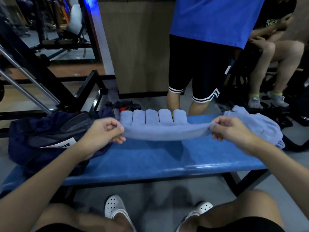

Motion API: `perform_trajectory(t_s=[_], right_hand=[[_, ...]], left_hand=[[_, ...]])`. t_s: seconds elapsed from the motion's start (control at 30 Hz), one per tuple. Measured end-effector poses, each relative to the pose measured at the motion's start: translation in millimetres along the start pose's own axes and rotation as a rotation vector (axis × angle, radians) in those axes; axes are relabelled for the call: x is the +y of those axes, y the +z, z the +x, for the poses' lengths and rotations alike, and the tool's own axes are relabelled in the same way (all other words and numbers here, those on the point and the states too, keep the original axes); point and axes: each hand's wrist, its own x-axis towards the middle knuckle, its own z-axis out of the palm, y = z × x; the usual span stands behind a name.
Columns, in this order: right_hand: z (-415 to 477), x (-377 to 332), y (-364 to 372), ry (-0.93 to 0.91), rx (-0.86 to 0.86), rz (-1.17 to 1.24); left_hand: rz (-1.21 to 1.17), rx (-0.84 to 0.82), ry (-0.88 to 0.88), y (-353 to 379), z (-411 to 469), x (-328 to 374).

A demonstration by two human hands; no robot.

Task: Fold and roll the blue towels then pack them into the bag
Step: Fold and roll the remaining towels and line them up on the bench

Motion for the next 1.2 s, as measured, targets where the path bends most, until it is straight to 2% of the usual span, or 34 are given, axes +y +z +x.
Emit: perform_trajectory(t_s=[0.13,0.27,0.5,0.6,0.77,0.87,0.93,1.03,1.1,1.2], right_hand=[[-13.3,54.8,18.0,0.156,-0.145,-0.173],[-22.3,87.3,33.4,0.210,-0.230,-0.269],[-15.2,101.8,41.4,0.249,-0.342,-0.310],[-6.6,105.5,50.0,0.255,-0.379,-0.373],[12.9,122.2,71.5,0.146,-0.310,-0.420],[23.4,137.6,80.5,0.062,-0.262,-0.646],[28.0,143.8,83.9,0.019,-0.217,-0.807],[40.9,146.6,90.9,-0.042,-0.178,-0.915],[53.6,147.7,95.6,-0.093,-0.074,-0.902],[73.3,151.8,100.9,-0.009,0.068,-0.811]], left_hand=[[0.010,-0.065,-0.194,10.1,-16.2,-63.5],[0.083,-0.088,-0.344,20.8,-23.5,-99.8],[0.388,-0.252,-0.304,25.0,-13.3,-114.0],[0.557,-0.296,-0.210,24.1,-0.2,-127.1],[0.750,-0.267,-0.010,38.8,23.1,-146.5],[0.962,-0.312,-0.014,43.0,35.3,-149.4],[1.040,-0.299,0.056,42.7,42.6,-153.1],[1.024,-0.219,0.122,44.2,54.4,-158.4],[0.940,-0.110,0.124,44.6,64.8,-162.4],[0.860,0.019,0.062,48.6,81.3,-171.7]])
